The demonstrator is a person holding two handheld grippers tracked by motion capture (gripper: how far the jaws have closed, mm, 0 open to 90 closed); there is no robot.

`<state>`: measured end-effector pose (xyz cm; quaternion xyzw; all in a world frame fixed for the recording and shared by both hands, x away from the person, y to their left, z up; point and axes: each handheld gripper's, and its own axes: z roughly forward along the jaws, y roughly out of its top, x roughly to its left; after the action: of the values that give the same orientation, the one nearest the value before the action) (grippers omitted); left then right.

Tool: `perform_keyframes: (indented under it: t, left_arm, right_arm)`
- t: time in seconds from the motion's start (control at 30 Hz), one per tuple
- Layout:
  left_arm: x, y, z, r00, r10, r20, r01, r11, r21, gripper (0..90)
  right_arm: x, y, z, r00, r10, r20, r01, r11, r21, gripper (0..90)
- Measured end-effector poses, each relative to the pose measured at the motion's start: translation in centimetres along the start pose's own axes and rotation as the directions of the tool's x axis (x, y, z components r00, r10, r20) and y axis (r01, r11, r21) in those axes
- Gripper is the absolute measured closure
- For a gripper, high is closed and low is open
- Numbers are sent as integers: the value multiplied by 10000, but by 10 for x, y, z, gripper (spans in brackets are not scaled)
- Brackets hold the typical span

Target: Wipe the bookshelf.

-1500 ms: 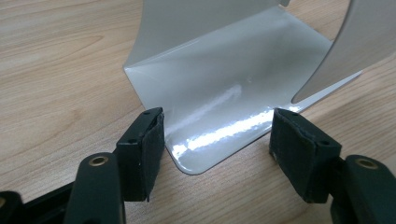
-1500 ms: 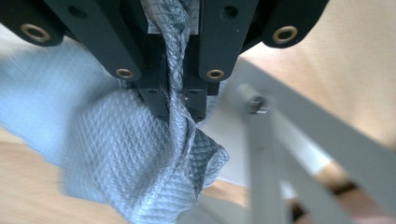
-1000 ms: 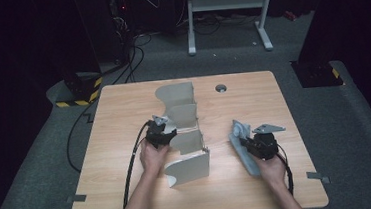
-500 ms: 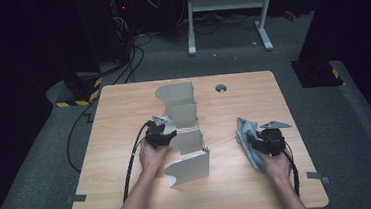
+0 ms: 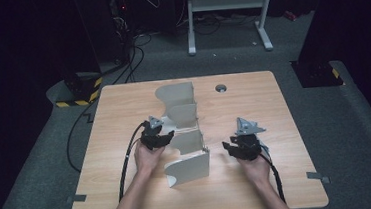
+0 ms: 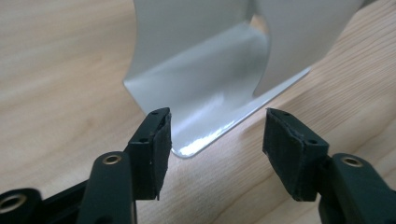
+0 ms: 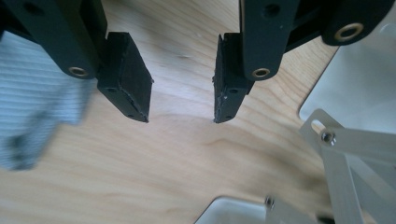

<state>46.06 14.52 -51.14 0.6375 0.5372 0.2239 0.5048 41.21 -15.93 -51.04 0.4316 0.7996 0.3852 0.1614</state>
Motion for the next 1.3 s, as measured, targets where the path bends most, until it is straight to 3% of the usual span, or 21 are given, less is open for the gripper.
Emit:
perform_keyframes:
  t: [0.13,0.27,0.37,0.7,0.83,0.97,1.1,1.2,1.3]
  left_arm:
    - [-3,13,-7,9983,392,435,-384,9991,-177,459]
    - [-7,23,-8,9954,333,898,-309,9991,-278,454]
    - [-11,30,-5,9924,387,1164,-382,9992,-64,442]
    - [-27,44,3,9852,849,1487,-873,9961,96,420]
    - [-29,48,5,9841,505,1703,-534,9985,121,472]
    - [-33,46,7,9829,735,1688,-767,9970,127,511]
    - [-33,47,7,9831,707,1691,-717,9974,-1,611]
    - [-31,47,6,9810,589,1847,-619,9980,105,633]
    - [-32,47,5,9789,741,1904,-784,9968,156,666]
  right_arm:
    - [5,-7,13,9977,-126,670,114,9998,189,509]
    - [5,-12,16,9958,-153,898,139,9998,158,499]
    - [8,-11,18,9937,-405,1048,383,9990,223,483]
    - [8,-11,18,9944,-454,950,434,9988,237,465]
    - [8,-11,18,9945,-472,931,451,9987,243,460]
    - [8,-11,18,9946,-450,931,429,9988,237,455]
    - [8,-11,18,9947,-456,920,435,9988,245,451]
    - [8,-11,18,9947,-461,916,440,9987,246,450]
    - [8,-11,18,9947,-440,931,418,9988,251,449]
